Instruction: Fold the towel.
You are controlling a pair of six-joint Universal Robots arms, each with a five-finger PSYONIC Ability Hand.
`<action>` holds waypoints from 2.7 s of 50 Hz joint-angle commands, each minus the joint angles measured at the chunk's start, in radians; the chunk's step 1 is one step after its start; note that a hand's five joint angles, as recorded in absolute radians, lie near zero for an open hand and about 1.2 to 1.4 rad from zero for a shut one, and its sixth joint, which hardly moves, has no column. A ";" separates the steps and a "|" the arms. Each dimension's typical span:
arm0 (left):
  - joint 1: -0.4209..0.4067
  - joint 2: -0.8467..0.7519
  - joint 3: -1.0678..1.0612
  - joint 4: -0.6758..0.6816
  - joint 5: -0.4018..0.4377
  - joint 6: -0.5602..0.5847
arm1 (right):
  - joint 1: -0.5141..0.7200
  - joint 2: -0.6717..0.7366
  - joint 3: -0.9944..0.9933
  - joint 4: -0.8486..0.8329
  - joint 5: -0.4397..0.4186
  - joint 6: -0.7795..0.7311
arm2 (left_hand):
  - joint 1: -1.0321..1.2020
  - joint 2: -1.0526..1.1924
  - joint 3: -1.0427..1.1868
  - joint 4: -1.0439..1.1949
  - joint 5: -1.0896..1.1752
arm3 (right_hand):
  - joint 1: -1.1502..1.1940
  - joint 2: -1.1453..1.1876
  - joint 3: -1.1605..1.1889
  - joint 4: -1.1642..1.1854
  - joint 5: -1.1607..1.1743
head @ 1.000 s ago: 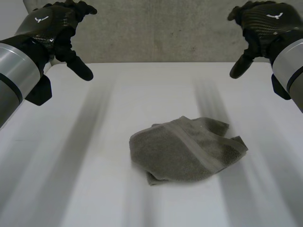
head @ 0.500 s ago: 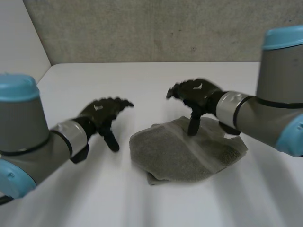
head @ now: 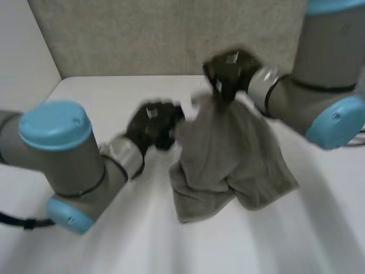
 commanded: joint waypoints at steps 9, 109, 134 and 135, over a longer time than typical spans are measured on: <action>-0.015 0.299 0.150 0.357 -0.296 -0.033 | -0.014 -0.411 0.242 -0.528 0.220 0.098 | 0.222 0.187 0.188 0.187 0.208 | 0.065 0.066 0.058 0.059 0.066; -0.007 0.523 -0.149 0.180 -0.129 -0.055 | -0.063 -0.567 0.466 -0.226 0.040 -0.158 | 0.222 0.187 0.188 0.187 0.208 | 0.065 0.066 0.058 0.059 0.066; 0.053 -0.173 0.054 0.097 -0.086 0.152 | -0.037 0.269 0.013 -0.045 0.072 -0.309 | 0.222 0.187 0.188 0.187 0.208 | 0.065 0.066 0.058 0.059 0.066; 0.057 -0.193 0.083 0.099 -0.086 0.170 | -0.037 0.311 -0.046 -0.060 0.091 -0.307 | 0.222 0.187 0.188 0.187 0.208 | -0.146 -0.145 -0.153 -0.152 -0.145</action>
